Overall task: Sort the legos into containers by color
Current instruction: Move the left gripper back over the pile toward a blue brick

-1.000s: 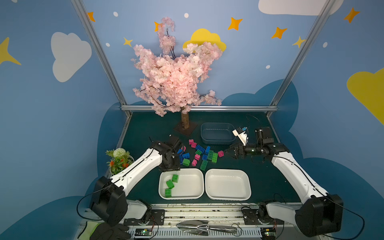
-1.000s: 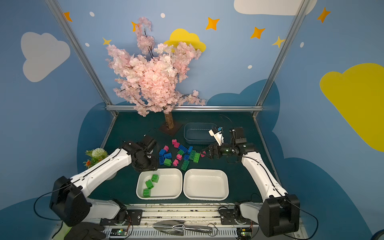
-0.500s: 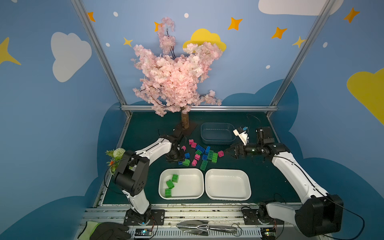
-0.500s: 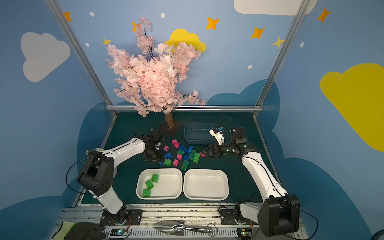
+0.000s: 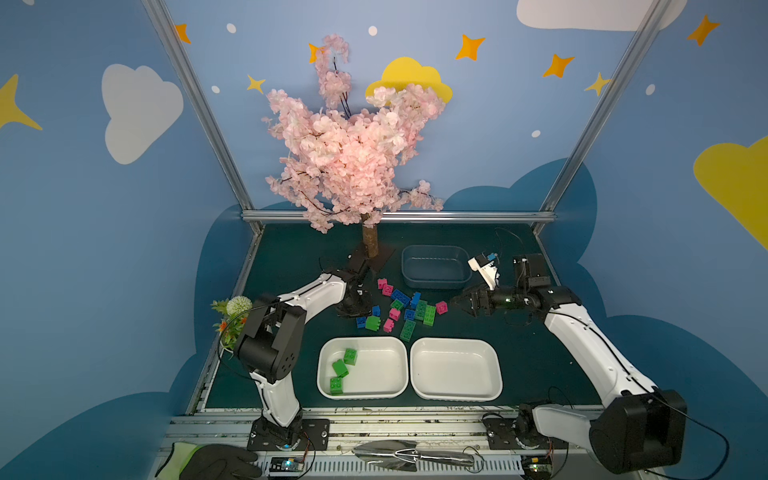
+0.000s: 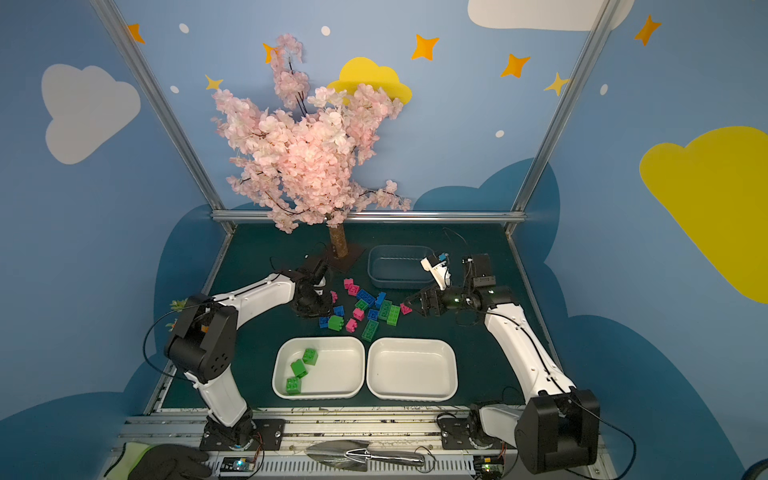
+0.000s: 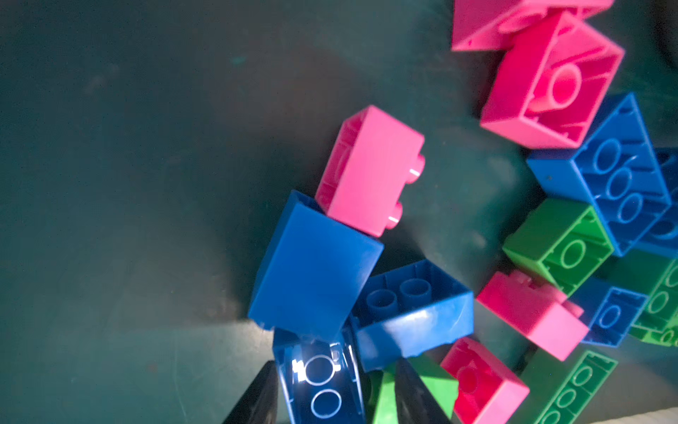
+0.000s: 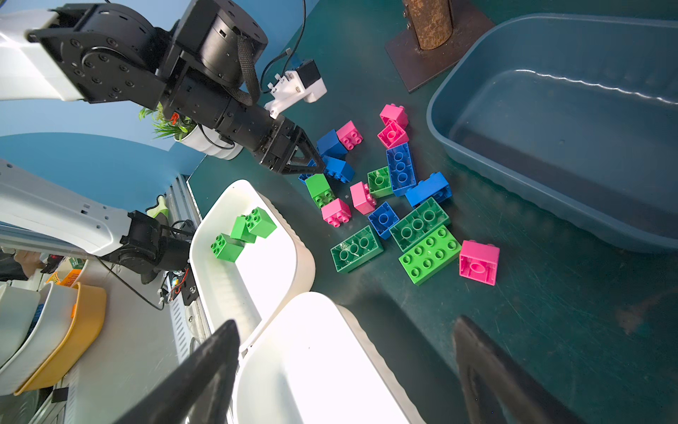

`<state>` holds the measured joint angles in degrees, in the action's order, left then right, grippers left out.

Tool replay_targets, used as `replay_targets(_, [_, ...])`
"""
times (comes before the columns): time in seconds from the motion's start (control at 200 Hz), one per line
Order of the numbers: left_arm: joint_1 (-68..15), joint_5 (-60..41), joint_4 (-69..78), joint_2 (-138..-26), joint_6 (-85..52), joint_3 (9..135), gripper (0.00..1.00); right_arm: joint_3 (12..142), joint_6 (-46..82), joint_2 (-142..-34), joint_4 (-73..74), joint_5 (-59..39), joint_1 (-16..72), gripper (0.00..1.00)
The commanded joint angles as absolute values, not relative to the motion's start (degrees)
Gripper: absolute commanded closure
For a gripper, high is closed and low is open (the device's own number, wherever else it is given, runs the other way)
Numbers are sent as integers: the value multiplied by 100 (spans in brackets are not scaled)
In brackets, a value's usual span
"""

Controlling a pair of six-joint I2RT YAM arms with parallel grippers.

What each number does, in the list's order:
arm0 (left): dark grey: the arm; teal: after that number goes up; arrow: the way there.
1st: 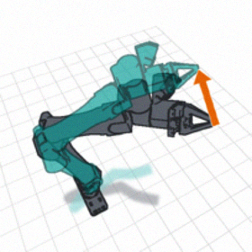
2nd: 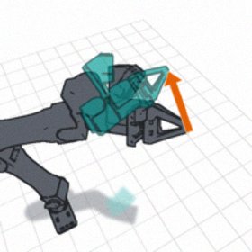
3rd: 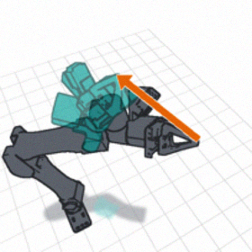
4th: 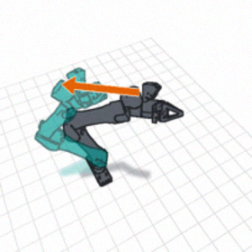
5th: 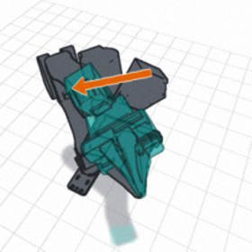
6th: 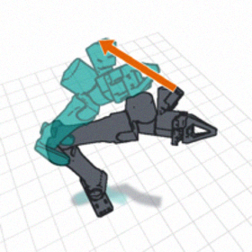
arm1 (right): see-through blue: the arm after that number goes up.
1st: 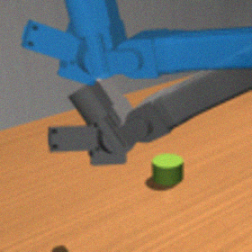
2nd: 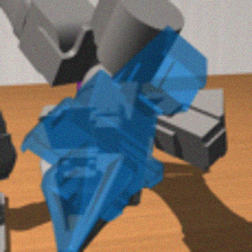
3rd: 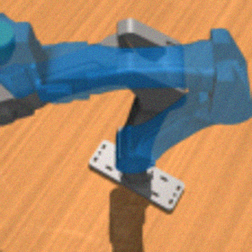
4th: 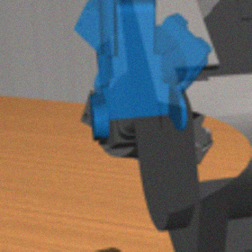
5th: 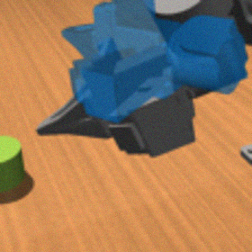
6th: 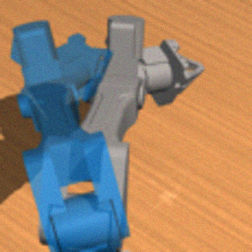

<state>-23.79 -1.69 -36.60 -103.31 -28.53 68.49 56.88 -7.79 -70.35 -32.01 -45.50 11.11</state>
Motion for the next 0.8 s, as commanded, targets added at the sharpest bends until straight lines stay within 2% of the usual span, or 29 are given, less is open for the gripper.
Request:
replay_targets(0.0, [-2395, 15, -4034, -10320, -2814, 6722, 54, 5713, -851, -6941, -3329, -4597, 1081, 10])
replay_targets(0.225, [-2416, 97, -4313, -10004, -2764, 6691, 54, 5673, -792, -6969, -3239, -4642, 1072, 10])
replay_targets(0.435, [-2439, -216, -3952, -10170, -2894, 6598, 53, 5668, -781, -6986, -3225, -4678, 1071, 10])
replay_targets(0.796, [-2569, -123, -3975, -10257, -3006, 6748, 51, 5557, -739, -6876, -3236, -4649, 1059, 10])
